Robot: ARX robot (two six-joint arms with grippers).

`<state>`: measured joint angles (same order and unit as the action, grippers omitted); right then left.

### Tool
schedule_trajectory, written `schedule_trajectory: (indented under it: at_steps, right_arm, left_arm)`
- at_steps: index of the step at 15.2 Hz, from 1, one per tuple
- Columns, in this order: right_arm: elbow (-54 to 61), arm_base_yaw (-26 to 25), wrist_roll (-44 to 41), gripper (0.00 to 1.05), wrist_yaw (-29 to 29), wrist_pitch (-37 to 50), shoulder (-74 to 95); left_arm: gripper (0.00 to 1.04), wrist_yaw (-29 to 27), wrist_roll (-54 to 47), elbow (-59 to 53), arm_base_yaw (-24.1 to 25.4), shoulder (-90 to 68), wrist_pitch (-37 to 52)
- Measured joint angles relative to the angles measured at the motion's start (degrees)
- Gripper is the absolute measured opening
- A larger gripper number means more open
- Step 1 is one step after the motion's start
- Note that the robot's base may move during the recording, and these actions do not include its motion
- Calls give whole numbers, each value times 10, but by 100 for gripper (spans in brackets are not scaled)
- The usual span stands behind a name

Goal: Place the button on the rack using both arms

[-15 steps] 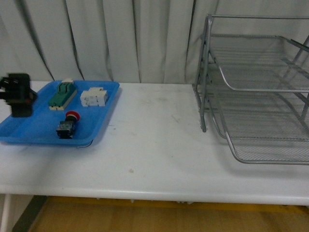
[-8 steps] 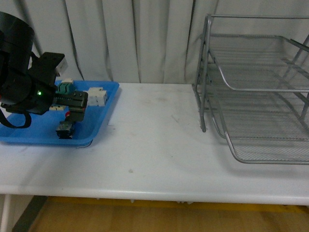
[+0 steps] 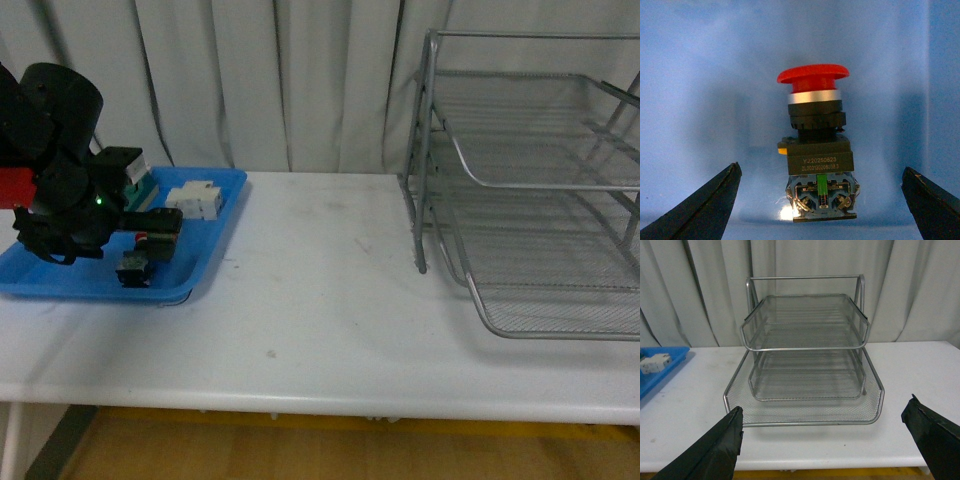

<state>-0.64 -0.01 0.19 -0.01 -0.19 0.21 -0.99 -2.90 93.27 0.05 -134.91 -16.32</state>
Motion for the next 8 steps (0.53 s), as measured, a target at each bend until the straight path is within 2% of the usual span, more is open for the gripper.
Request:
schedule_trajectory:
  at_steps: [3, 6, 8]
  right_arm:
    - [0, 0, 0, 98, 0, 0, 0]
    - [0, 0, 0, 98, 0, 0, 0]
    - [0, 0, 0, 98, 0, 0, 0]
  left_arm:
    - [98, 13, 7, 56, 3, -33, -63]
    - [98, 17, 8, 72, -1, -40, -78]
    - [79, 13, 5, 78, -6, -47, -80]
